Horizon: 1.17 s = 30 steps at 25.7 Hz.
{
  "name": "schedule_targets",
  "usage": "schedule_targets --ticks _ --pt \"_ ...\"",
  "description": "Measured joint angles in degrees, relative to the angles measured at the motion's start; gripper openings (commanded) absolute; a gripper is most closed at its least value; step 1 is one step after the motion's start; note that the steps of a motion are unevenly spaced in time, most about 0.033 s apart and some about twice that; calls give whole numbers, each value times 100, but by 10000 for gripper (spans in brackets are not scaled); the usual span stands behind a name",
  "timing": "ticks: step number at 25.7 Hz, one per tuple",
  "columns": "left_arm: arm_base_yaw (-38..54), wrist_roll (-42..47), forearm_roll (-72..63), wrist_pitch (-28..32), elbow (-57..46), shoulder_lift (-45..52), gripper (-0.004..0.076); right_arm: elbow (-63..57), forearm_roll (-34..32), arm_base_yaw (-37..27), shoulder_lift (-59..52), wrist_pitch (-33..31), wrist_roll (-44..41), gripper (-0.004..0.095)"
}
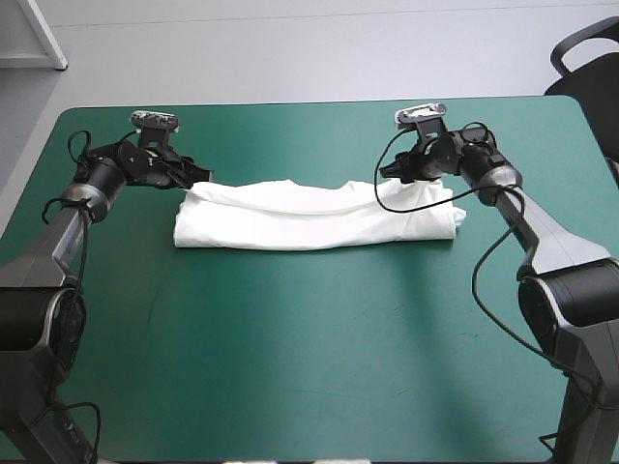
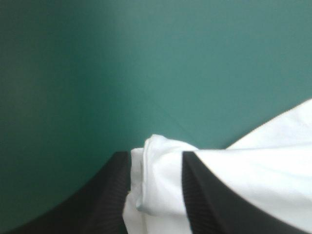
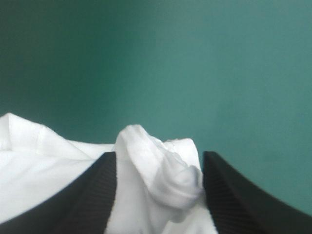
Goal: Fold the cloth
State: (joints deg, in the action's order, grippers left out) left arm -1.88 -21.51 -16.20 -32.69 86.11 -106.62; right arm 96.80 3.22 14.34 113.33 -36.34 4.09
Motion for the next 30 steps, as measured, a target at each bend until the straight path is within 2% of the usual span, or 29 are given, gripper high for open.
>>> schedule_targets --ticks 2,4,5,9,13,16,17,18,23,26,28,30 --pt "0 -12 0 92 0 0 536 60 27 0 0 53 0 704" --pt "0 -12 -19 92 5 0 531 157 48 0 0 3 -21 660" --pt "0 -14 -27 -2 39 0 519 202 48 0 -12 -66 -46 608" --pt "0 -19 -306 -956 394 6 449 268 75 0 -377 -735 -88 504" --pt "-4 -45 -721 -1863 567 185 314 280 89 0 -841 -1552 -80 469" --pt "-94 -83 -863 -2227 599 443 179 229 89 0 -1131 -1940 2 468" --pt "-141 -99 -883 -2287 603 508 123 164 89 0 -1216 -1968 23 467" --pt "-232 -136 -896 -2346 603 595 19 27 77 0 -1353 -1978 30 468" --pt "-909 -338 -901 -2430 609 738 19 -1054 -30 -38 -2060 -1669 18 469" --pt "-1411 -369 -902 -2303 609 670 19 -1831 146 -278 -2442 -1404 39 469" --pt "-1609 -364 -902 -2161 609 594 19 -2099 277 -502 -2555 -1362 150 469" --pt "-1903 -314 -901 -1869 609 322 19 -2336 812 -1056 -2633 -1373 639 469"
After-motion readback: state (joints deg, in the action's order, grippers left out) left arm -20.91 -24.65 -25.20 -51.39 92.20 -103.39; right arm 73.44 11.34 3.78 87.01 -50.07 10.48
